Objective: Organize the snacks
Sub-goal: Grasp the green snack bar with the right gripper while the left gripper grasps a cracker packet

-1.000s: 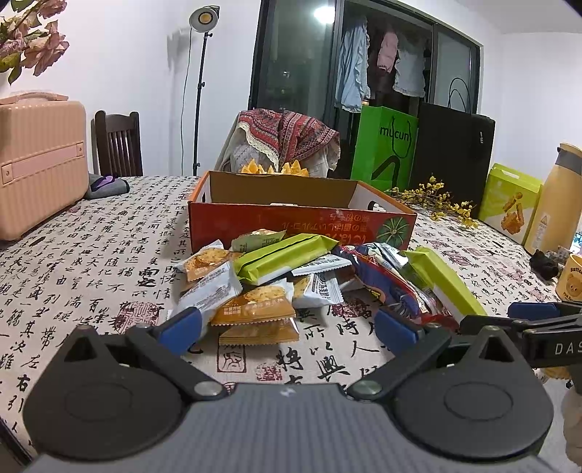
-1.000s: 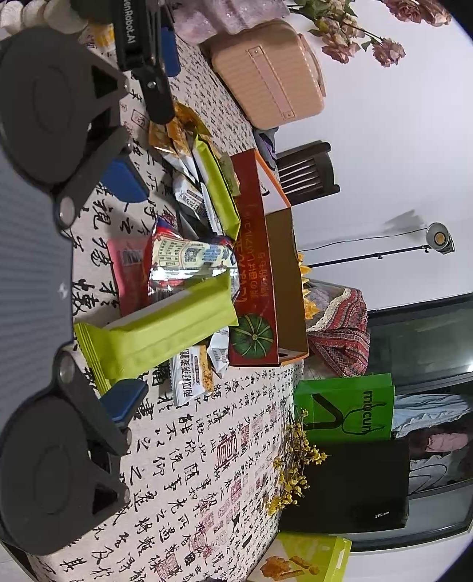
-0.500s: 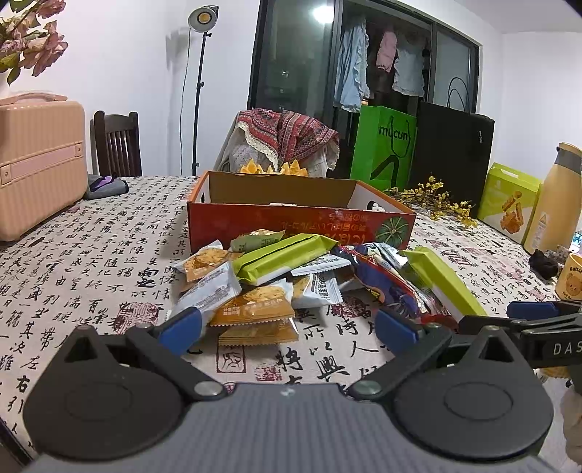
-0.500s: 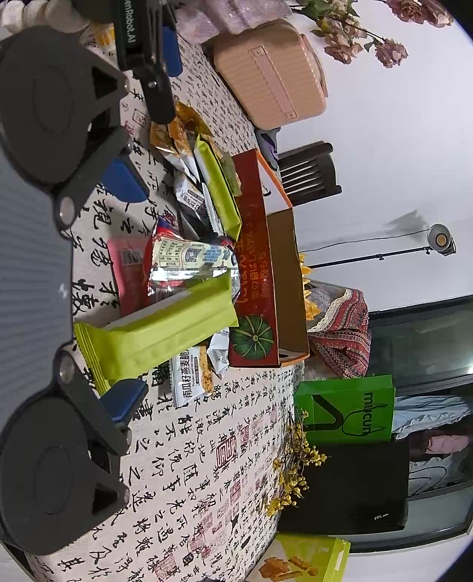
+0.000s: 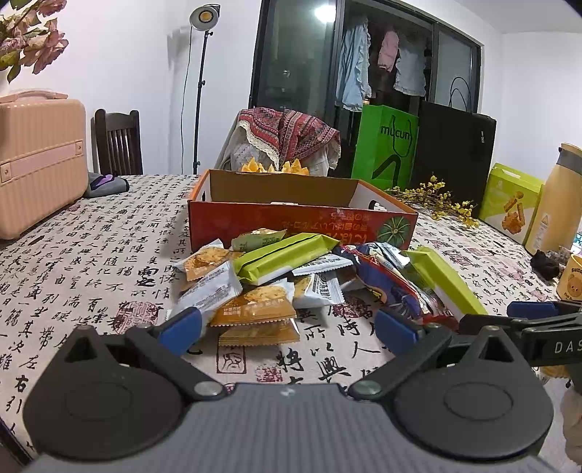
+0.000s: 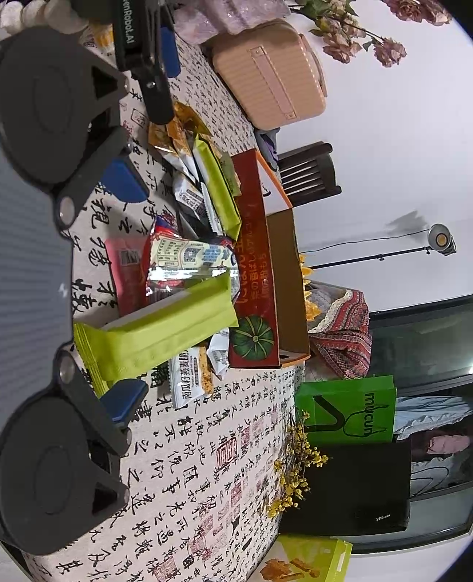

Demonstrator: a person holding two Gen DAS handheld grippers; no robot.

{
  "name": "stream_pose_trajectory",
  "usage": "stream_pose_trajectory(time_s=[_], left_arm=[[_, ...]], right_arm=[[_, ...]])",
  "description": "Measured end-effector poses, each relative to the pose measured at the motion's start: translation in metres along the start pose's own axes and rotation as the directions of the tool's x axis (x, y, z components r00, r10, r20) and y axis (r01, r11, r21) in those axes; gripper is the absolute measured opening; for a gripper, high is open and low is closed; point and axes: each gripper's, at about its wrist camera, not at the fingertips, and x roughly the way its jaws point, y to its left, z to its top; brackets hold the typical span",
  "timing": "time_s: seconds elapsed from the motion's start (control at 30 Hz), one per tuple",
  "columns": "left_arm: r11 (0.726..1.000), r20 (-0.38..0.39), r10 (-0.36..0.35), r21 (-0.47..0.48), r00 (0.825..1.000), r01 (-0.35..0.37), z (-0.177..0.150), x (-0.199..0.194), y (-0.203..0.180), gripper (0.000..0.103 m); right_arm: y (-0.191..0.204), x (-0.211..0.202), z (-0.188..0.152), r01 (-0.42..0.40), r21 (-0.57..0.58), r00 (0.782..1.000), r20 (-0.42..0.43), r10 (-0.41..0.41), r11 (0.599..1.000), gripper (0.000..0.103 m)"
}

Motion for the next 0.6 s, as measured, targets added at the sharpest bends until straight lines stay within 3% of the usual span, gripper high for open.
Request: stream_pose_trajectory(time_s=[0.37,0.43,0.6], left_arm=[[0.998,-0.011,0.045,-0.042,0.999,-0.045,0.008,0.014,0.014,0.103],[0.998,-0.012,0.046,-0.048,0.999,-0.046,0.009,0.016,0.017,0.103],[0.996,-0.027,0.051,-0.066,0.998,-0.053,0.012,0.025,0.022,0.103]], right_arm=[[-0.017,0.027,0.016,0.035,-0.023,0.999,0.007,-0.035,0.999,0.100],[-0.019,0.035,0.019,0.047,-0.028,0.999,0.000,-0.047,0.999,0.089],[-0.022,0.050,0.020,0.024,-0.024,0.999,-0.026,-0.024,0.999,0.077]])
